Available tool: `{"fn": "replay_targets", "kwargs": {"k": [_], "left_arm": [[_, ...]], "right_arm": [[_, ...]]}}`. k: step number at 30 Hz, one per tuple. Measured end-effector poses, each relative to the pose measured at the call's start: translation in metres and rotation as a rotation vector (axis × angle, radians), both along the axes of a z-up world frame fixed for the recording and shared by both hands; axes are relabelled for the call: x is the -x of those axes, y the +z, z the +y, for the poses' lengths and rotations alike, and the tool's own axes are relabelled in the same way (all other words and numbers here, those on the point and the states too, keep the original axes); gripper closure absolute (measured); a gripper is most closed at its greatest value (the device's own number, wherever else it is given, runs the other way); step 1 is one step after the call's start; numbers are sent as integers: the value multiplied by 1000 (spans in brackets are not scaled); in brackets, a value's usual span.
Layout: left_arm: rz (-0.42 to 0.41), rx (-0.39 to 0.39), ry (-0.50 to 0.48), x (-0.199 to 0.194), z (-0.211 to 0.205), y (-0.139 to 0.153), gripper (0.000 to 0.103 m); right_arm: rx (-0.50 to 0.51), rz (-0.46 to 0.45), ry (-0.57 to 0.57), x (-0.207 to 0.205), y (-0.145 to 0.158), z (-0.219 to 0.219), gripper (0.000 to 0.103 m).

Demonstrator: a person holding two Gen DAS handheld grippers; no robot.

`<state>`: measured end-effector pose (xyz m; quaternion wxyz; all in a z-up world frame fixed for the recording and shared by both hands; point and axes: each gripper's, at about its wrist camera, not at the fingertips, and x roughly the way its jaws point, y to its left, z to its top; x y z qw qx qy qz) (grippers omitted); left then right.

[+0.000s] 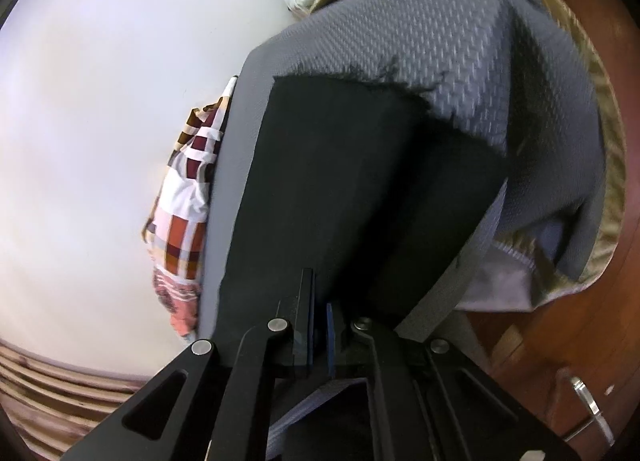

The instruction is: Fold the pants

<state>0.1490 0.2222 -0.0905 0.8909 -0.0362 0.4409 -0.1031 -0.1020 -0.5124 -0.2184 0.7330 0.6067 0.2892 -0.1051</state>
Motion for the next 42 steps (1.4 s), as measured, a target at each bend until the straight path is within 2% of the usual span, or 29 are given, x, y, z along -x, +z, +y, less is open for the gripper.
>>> {"fn": "replay_targets", "kwargs": {"k": [2,3,6,7,9,10,15,17,23,25,27,33,35,37,38,39,42], "left_arm": [[66,-8,1,-8,4,-24,85],[107,-41,-6,-8,3,-43,85],[120,-75,-8,5,-2,-71,85],[114,-62,4,9,0,-76,85],[97,3,36,13,9,-76,86],[98,11,43,12,10,-76,85],[85,-43,29,14,0,-74,86],[86,-46,28,15,-2,-73,86],[91,-36,36,17,-3,-72,85],[90,-38,32,17,-3,-72,84],[89,-34,30,17,-2,-73,84],[89,-13,43,17,2,-74,82],[83,-18,44,18,2,-74,80],[76,-26,50,20,2,-73,72],[76,-36,63,21,4,-72,67],[75,-44,76,22,6,-71,58],[44,-65,127,27,16,-61,40]], "right_arm": [[11,2,9,-1,1,2,98],[4,3,10,-1,-1,1,99],[-24,-7,5,1,-4,-2,99],[-20,-8,11,1,-4,-2,99],[-26,-14,11,0,-3,-4,96],[-37,-21,3,2,-4,-6,96],[-96,-39,-61,15,-9,-18,95],[-70,-26,-75,21,-5,-22,98],[68,10,-2,26,25,-21,100],[39,48,-12,33,14,-25,100],[-18,44,-31,38,1,-27,101],[-85,4,-42,40,-4,-31,101],[-61,21,-34,41,-1,-33,101],[-39,51,-56,46,3,-37,97],[-27,71,-89,52,5,-41,92],[4,104,-136,62,10,-48,92],[169,181,-224,75,41,-54,91]]}}
